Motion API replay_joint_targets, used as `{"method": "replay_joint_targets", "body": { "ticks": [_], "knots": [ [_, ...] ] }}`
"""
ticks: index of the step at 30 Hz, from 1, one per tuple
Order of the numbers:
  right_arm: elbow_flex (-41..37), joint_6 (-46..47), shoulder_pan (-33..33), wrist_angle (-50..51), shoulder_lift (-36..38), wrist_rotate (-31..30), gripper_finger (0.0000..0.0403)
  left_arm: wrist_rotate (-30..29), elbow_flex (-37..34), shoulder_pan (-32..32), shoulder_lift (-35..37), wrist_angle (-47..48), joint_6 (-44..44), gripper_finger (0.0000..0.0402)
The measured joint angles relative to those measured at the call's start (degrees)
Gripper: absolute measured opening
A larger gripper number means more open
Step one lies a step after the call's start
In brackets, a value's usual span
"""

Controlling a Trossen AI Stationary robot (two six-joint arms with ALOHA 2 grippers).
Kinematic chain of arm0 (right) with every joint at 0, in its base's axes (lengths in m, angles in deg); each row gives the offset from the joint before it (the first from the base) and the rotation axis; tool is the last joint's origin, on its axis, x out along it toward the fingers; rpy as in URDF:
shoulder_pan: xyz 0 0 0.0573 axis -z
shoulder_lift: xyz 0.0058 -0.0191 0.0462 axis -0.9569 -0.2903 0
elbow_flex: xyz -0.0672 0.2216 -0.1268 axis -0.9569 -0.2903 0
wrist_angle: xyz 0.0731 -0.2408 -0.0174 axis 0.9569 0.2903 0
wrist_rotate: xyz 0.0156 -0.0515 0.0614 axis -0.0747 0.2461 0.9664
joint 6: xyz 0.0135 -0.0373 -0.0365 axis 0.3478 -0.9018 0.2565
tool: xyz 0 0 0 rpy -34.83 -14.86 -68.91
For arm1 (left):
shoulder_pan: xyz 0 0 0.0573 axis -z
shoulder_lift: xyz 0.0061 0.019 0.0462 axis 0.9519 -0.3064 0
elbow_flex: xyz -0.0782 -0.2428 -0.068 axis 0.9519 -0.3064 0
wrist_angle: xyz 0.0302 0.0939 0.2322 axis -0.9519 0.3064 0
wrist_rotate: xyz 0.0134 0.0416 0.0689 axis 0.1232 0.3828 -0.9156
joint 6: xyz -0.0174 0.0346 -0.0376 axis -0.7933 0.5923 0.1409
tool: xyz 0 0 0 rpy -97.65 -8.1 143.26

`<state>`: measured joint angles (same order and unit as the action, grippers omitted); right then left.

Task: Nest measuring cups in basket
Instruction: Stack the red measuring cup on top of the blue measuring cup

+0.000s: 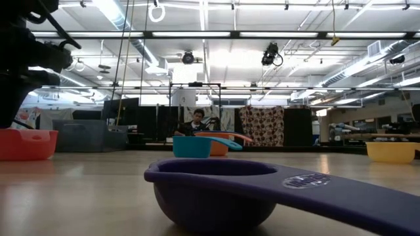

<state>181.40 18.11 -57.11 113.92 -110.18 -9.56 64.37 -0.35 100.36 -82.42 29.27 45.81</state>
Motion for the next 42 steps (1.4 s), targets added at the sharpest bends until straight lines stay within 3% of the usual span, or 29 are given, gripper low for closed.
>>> {"method": "replay_joint_targets", "body": {
  "ticks": [9, 12, 16, 22, 26, 32, 38, 42],
  "knots": [
    [0.00, 0.00, 0.00, -0.02, 0.00, 0.00, 0.0096, 1.33, -5.95, -0.18, 0.01, -6.17, 0.15, 0.0122],
    [0.00, 0.00, 0.00, -0.04, 0.00, 0.00, 0.0096, 1.39, -6.17, -0.99, 0.01, -6.37, 0.13, 0.0096],
    [0.00, 0.00, 0.00, -0.04, 0.00, 0.00, 0.0096, 4.52, -6.11, -4.34, 0.01, -6.89, -1.15, 0.0021],
    [0.00, 0.00, 0.00, -0.04, 0.00, 0.01, 0.0096, 4.89, -2.98, -12.80, -0.01, -7.18, -8.02, 0.0013],
    [0.00, -0.01, 0.00, -0.10, 0.00, -0.29, 0.0096, 3.83, 3.75, -19.54, 0.01, -6.81, -2.62, 0.0012],
    [0.00, -0.01, 0.00, -0.24, 0.00, -2.66, 0.0096, 1.02, 19.75, -30.86, -1.75, -4.01, 4.56, 0.0012],
    [0.00, 0.00, 0.00, -0.24, 0.00, -3.85, 0.0096, -1.53, 38.51, -39.63, -14.19, 5.04, 17.13, 0.0012],
    [0.00, 0.00, 0.00, -0.24, 0.00, -3.86, 0.0096, 0.25, 49.63, -43.89, -24.48, 6.55, 23.24, 0.0012]
  ]
}}
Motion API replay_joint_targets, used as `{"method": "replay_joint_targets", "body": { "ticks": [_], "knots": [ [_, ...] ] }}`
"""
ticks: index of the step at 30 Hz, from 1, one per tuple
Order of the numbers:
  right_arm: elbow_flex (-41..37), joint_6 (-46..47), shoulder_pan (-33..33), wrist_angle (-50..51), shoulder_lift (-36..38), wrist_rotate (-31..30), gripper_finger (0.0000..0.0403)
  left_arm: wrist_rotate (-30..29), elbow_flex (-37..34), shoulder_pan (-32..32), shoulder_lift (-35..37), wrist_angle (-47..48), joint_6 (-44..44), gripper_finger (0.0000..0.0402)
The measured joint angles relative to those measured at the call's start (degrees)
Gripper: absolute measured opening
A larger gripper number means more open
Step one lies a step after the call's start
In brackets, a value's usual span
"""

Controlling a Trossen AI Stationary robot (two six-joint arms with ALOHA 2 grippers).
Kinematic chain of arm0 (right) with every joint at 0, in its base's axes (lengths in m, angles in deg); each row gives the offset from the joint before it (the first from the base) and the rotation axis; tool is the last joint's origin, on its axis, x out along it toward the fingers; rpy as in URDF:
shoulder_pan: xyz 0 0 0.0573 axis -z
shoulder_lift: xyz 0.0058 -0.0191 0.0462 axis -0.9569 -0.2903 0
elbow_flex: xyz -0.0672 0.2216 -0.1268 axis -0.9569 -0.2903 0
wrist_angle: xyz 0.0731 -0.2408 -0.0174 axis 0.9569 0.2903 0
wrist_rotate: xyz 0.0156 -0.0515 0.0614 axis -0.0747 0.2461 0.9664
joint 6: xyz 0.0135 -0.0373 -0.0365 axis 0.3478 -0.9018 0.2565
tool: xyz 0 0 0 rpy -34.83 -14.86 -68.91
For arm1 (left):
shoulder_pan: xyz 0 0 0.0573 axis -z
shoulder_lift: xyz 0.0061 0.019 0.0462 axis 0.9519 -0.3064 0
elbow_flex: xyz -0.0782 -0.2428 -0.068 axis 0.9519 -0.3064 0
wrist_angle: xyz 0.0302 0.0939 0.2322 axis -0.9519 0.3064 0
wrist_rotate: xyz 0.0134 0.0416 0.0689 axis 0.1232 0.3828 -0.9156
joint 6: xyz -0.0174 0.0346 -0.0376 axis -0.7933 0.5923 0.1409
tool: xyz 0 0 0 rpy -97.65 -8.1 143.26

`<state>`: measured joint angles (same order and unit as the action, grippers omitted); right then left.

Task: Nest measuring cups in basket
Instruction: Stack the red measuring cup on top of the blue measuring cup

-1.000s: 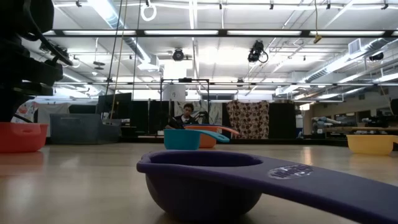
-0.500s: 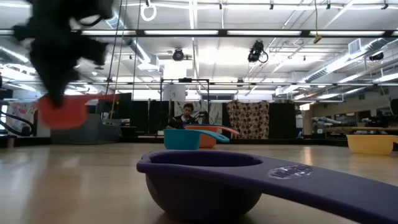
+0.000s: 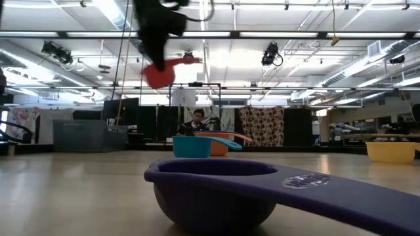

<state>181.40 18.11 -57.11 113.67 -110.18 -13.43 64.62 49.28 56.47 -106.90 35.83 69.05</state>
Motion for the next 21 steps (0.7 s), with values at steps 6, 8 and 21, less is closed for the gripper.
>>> {"method": "replay_joint_targets", "body": {
  "ticks": [6, 8, 21],
  "knots": [
    [0.00, 0.00, 0.00, 0.02, 0.00, 0.01, 0.0096, 3.71, 14.89, -3.90, -13.16, 0.20, 2.12, 0.0012],
    [0.00, 0.00, 0.00, 0.02, 0.00, 0.01, 0.0096, 3.82, 19.11, -4.35, -16.78, 0.00, 2.41, 0.0012],
    [0.00, 0.00, 0.01, 0.05, 0.00, 0.01, 0.0096, 7.41, 27.41, -3.27, -31.12, 0.72, 1.09, 0.0012]
  ]
}}
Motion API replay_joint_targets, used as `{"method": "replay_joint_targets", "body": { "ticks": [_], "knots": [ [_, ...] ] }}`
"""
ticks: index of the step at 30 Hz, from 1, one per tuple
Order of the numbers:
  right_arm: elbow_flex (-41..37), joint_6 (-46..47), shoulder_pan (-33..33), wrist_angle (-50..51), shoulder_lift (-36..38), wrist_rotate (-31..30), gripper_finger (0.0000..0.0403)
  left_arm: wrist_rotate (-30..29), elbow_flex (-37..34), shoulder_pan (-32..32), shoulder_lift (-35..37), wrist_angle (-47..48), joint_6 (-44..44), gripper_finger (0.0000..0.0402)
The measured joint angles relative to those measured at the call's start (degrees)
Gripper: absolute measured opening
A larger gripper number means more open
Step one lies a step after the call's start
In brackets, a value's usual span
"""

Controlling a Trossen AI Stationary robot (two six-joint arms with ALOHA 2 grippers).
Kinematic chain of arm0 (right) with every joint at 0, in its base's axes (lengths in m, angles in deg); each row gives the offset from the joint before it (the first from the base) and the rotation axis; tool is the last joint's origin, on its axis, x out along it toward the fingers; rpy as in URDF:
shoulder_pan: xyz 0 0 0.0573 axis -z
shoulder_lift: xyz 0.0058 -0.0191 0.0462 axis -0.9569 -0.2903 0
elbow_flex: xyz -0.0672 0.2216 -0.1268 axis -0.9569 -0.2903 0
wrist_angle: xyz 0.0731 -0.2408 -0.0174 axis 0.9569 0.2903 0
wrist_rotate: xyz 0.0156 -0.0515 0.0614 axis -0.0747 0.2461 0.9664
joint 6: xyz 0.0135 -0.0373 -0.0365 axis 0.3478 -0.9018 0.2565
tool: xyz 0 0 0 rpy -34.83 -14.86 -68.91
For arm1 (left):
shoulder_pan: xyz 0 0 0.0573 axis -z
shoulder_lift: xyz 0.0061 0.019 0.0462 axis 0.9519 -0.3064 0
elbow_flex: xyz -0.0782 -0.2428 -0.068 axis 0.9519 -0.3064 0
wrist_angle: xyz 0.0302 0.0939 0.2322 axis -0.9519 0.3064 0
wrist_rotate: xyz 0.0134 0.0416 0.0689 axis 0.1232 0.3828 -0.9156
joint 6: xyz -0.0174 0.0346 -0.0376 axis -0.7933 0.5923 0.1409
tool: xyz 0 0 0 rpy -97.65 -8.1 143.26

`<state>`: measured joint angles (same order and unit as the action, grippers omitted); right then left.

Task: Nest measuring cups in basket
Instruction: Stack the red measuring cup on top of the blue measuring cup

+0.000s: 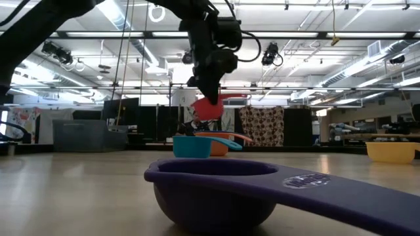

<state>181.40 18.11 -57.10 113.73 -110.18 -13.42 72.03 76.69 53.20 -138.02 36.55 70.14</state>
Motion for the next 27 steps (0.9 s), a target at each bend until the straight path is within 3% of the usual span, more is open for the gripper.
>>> {"method": "replay_joint_targets", "body": {
  "ticks": [22, 27],
  "knots": [
    [0.00, -1.49, 0.31, 0.30, 0.00, -0.04, 0.0096, 0.20, -0.24, 1.15, -6.07, 1.31, 1.40, 0.0011],
    [0.00, -1.49, 0.42, 1.53, 0.00, -0.07, 0.0096, 0.15, -0.24, 1.13, -6.05, 1.39, 1.40, 0.0062]
  ]
}}
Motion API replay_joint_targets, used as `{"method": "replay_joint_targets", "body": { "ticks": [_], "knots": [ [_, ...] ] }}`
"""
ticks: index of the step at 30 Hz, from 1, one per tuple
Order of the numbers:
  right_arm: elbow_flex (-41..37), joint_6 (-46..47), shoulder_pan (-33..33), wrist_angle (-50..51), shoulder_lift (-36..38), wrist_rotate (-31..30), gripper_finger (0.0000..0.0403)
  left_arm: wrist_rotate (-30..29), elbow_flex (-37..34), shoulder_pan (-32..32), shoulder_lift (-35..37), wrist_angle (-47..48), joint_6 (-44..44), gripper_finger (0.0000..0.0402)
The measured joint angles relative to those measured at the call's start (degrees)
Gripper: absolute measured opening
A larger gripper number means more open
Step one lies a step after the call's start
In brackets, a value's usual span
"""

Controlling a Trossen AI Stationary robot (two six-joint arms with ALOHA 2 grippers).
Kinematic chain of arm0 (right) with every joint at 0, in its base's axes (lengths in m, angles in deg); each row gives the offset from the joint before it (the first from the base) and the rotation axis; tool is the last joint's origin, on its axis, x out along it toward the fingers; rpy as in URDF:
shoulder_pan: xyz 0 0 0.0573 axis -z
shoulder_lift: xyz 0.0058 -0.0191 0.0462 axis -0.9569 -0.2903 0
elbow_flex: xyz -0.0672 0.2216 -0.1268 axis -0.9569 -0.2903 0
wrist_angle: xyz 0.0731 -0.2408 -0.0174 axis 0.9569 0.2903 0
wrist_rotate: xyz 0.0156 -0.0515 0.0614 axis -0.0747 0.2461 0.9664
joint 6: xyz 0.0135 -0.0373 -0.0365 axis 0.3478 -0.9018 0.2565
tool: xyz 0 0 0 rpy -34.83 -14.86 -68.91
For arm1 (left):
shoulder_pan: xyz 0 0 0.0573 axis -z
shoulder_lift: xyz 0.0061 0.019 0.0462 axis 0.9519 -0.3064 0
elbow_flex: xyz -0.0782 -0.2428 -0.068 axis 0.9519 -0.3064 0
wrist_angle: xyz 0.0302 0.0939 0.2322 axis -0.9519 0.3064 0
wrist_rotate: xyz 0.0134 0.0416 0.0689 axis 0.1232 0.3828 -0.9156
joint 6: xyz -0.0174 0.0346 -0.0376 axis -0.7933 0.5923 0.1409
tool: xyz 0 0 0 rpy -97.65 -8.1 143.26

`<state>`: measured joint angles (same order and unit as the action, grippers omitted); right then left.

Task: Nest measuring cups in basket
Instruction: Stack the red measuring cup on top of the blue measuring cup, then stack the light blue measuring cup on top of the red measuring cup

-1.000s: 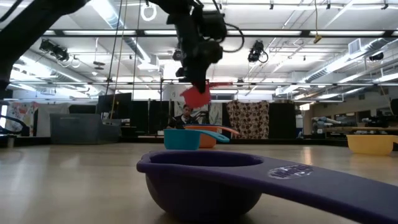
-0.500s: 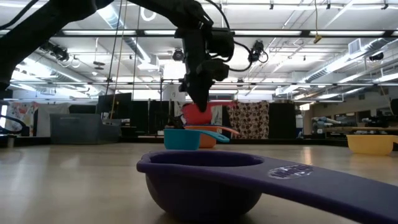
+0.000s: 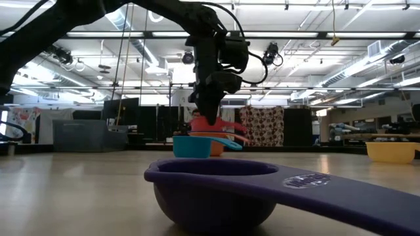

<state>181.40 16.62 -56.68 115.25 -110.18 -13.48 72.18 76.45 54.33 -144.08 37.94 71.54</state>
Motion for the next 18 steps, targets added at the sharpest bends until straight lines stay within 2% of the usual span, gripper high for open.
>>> {"method": "replay_joint_targets", "body": {
  "ticks": [6, 12, 18],
  "knots": [
    [0.00, 0.00, 0.20, 0.41, 0.00, 0.00, 0.0096, 0.04, 0.02, 0.09, 0.02, 0.91, -0.37, 0.0106],
    [0.00, -0.02, 0.26, 0.34, -0.01, -0.02, 0.0096, 0.06, 1.21, 0.07, 0.31, 1.97, -3.09, 0.0108],
    [-0.01, 0.05, 0.26, 0.64, -0.02, 0.06, 0.0096, 0.02, 8.39, 0.07, 0.39, 5.90, -3.06, 0.0108]
  ]
}}
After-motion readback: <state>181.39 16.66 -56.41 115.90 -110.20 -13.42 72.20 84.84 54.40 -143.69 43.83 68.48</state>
